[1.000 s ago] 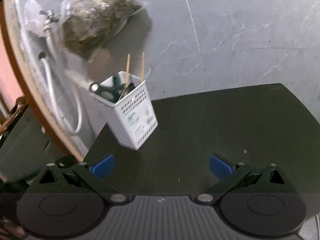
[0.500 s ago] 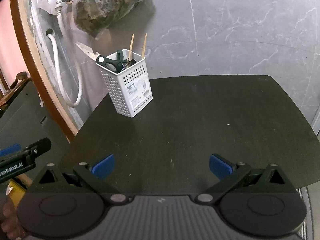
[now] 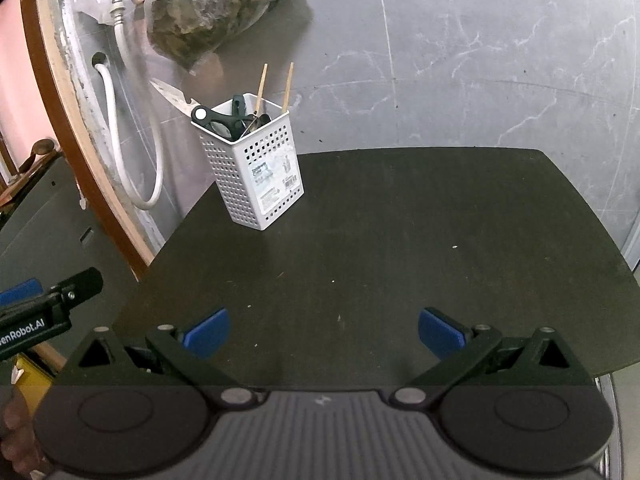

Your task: Organize utensils

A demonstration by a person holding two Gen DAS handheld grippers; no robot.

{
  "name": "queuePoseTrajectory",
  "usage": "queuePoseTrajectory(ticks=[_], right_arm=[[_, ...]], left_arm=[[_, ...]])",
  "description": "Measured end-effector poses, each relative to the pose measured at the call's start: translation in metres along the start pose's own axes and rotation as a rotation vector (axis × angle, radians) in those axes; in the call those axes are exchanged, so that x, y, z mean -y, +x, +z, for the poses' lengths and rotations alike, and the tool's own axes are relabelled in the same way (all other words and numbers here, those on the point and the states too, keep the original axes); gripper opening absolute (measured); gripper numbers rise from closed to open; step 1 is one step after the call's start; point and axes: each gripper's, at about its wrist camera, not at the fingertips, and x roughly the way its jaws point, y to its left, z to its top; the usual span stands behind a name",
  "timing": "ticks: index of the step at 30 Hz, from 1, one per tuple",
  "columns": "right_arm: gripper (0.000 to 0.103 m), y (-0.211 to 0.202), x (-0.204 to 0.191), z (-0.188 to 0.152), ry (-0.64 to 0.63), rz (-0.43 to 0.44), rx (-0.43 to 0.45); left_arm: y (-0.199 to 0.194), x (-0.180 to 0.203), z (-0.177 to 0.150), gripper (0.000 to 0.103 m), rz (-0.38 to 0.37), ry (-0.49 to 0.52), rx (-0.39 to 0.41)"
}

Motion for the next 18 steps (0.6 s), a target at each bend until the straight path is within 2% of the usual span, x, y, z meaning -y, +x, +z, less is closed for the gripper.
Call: queuePoseTrajectory(ticks=[18], right_arm=[[0.103, 0.014, 0.013, 0.005, 0.021, 0.011, -0.027]], left_arm=[[0.015, 0.014, 0.002, 0.102, 0.006, 0.033, -0.015]])
